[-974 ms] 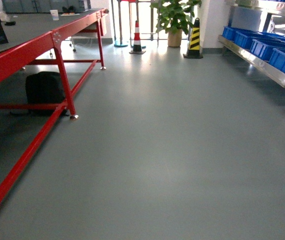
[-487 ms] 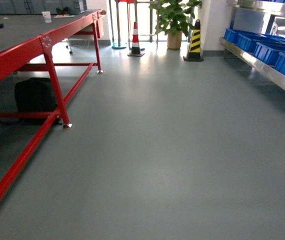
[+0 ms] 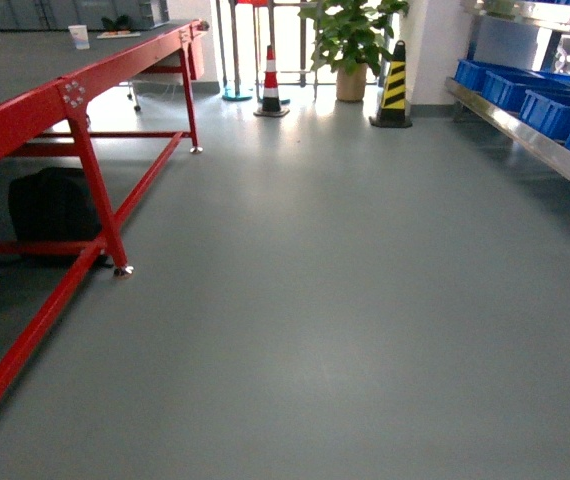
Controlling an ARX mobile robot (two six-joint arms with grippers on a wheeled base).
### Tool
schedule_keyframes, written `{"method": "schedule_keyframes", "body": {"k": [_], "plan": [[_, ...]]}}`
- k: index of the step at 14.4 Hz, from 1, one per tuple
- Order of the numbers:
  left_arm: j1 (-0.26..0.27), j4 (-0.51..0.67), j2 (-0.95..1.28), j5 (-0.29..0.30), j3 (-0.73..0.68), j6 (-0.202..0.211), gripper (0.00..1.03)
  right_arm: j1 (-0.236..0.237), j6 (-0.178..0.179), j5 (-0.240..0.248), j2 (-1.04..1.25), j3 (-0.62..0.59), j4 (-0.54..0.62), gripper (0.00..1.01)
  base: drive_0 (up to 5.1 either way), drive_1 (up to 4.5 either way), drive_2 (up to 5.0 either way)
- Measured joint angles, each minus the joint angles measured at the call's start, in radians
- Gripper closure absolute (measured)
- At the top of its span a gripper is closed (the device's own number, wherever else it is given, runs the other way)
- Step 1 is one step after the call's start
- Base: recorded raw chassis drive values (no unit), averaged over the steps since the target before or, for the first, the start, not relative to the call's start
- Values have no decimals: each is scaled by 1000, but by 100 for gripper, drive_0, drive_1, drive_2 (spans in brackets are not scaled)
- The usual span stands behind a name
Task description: Sort blue parts and orange caps into right shelf containers
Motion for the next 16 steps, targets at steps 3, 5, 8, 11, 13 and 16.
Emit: {"method": "schedule_keyframes", "body": {"k": [3, 5, 8, 11, 13, 16], "plan": [[0, -2, 0, 0, 0, 0, 58, 0, 0, 0, 0, 0, 1, 60, 0, 434, -433], [0, 2, 0, -2, 0, 0, 58, 0, 0, 0, 0, 0, 3, 60, 0, 434, -433], [0, -2, 2, 0, 0, 0, 59, 0, 0, 0, 0, 0, 3, 60, 0, 434, -433], [0, 0, 2, 0, 0, 0, 59, 0, 0, 0, 0, 0, 0, 60, 1, 434, -433], [0, -1, 2, 0, 0, 0, 59, 0, 0, 0, 0, 0, 0, 60, 3, 436, -431], [0, 2, 2, 0, 0, 0, 59, 0, 0, 0, 0, 0, 3, 60, 5, 438, -429]]}}
